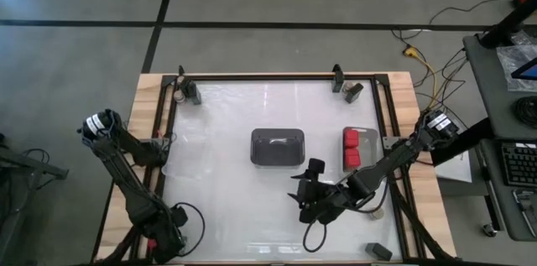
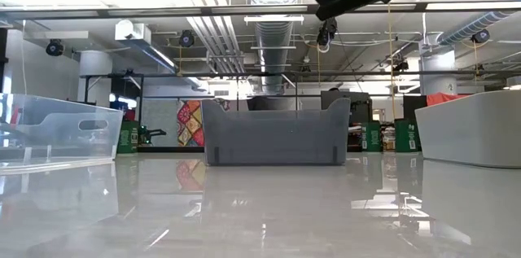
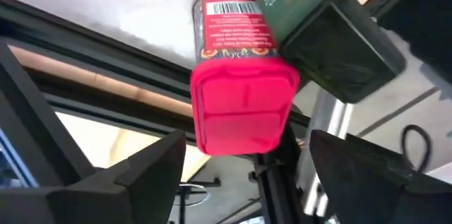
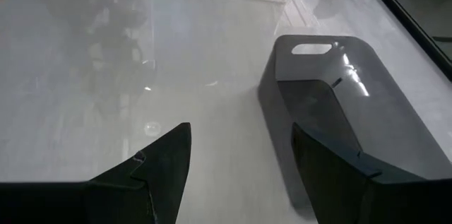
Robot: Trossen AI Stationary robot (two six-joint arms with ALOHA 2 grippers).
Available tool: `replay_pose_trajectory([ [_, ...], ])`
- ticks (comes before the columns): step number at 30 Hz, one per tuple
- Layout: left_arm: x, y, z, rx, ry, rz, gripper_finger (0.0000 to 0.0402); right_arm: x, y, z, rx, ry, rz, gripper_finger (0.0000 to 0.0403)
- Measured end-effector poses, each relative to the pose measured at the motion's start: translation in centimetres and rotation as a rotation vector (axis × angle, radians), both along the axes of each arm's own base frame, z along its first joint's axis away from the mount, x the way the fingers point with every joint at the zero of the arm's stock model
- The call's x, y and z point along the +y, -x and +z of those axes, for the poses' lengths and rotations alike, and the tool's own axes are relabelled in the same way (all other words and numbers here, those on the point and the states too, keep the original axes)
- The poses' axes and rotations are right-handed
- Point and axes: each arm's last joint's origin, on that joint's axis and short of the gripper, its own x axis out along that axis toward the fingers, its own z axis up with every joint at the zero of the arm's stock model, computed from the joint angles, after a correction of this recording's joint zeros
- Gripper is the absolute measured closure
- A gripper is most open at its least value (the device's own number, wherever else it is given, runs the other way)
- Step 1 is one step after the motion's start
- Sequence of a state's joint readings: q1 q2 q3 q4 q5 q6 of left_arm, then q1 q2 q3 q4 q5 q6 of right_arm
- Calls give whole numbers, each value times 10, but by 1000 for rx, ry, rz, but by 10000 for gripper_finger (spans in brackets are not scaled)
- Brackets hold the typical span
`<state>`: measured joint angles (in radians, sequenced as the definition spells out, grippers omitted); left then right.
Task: Sort spices by type
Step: Put the red spice can into the white bin
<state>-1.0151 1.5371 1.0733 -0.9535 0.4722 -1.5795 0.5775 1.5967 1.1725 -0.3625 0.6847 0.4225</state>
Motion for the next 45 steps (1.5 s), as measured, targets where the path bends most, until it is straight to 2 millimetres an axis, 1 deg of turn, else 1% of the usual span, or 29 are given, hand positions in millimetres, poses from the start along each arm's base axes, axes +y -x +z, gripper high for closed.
replay_pose_trajectory([
  [10,-10,-2,-19,26,-39,-74,114,-2,-1,0,-2,-8,-10,170],
  [16,-11,-3,-29,36,-86,-90,116,-1,-1,0,-4,-18,-16,170],
  [20,-11,-3,-31,27,-94,-116,137,-1,-1,0,-4,-20,-16,170],
  [24,-8,-2,-30,34,-107,-134,182,-1,-1,0,-4,-20,-16,170],
  [26,-6,0,-28,40,-120,-142,200,-1,-1,0,-4,-20,-16,170],
  [29,0,2,-24,38,-148,-165,200,-1,-1,0,-4,-20,-16,170],
  [33,14,3,-16,8,-241,-170,200,-1,-1,0,-2,-11,-10,170],
  [36,26,2,-9,5,-284,-167,191,-1,-1,0,-1,-6,-5,170],
  [41,38,-11,-3,-41,-282,-170,190,-1,-1,0,4,8,5,170],
  [45,49,-28,-1,-103,-298,-164,195,-1,-1,0,6,19,15,170],
])
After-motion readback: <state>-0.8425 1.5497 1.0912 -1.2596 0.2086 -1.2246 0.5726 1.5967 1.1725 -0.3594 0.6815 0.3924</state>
